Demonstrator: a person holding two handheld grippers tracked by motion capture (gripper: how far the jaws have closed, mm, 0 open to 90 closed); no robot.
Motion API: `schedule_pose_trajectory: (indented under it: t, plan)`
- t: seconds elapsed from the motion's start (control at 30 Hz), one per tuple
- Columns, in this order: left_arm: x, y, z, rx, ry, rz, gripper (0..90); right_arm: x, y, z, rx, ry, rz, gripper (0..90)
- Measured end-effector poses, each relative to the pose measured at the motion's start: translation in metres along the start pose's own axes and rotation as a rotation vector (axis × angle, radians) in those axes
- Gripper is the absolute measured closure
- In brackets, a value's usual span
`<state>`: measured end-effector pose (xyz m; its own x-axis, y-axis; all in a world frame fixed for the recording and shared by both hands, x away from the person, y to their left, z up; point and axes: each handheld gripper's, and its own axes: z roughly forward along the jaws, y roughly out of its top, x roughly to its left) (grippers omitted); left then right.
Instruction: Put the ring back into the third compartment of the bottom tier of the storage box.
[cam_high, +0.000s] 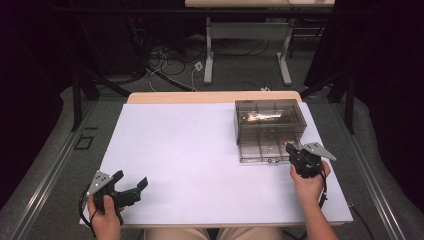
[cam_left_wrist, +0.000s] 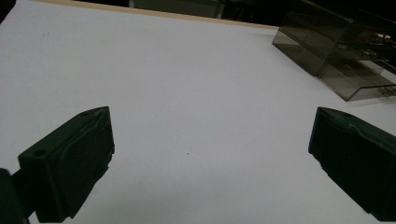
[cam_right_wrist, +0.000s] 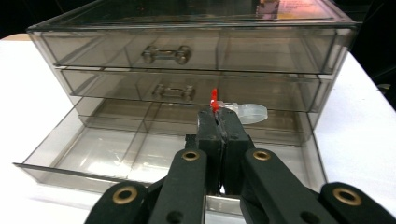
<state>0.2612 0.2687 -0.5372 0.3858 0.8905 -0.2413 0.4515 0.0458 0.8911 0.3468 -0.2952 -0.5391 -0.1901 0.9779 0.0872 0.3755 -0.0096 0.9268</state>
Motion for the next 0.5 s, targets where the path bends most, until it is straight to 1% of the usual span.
schedule_pose_trajectory:
  t: [0.03,0.13,0.17,0.27,0.43,0.47,0.5]
  plan:
    - [-0.0002,0.0,0.0001,-0.001,0.001,-0.001,0.5,-0.0026,-0.0002,-0.0003,0.0,-0.01,0.007,89.4]
    - [-0.0003,0.0,0.0,-0.002,0.001,-0.002,0.6,-0.0048,-0.0005,0.0,-0.003,-0.013,0.006,89.4]
    - [-0.0003,0.0,0.0,-0.002,0.001,-0.002,0.6,-0.0067,-0.0012,-0.0003,-0.002,-0.025,0.006,89.4]
    - [-0.0002,-0.0001,0.0,-0.002,0.001,-0.003,0.6,-0.0076,-0.0017,-0.0001,0.004,-0.022,0.012,89.4]
    - [0.0,-0.0001,-0.0001,-0.001,0.001,-0.002,0.6,-0.0092,-0.0031,0.0014,0.001,-0.033,0.012,89.4]
    - [-0.0003,-0.0002,0.0001,-0.004,0.002,-0.007,0.6,-0.0092,-0.0031,0.0014,0.001,-0.033,0.012,89.4]
    - [-0.0003,-0.0003,0.0002,-0.005,0.001,-0.009,0.5,-0.0095,-0.0035,0.0013,0.01,-0.034,0.012,89.3]
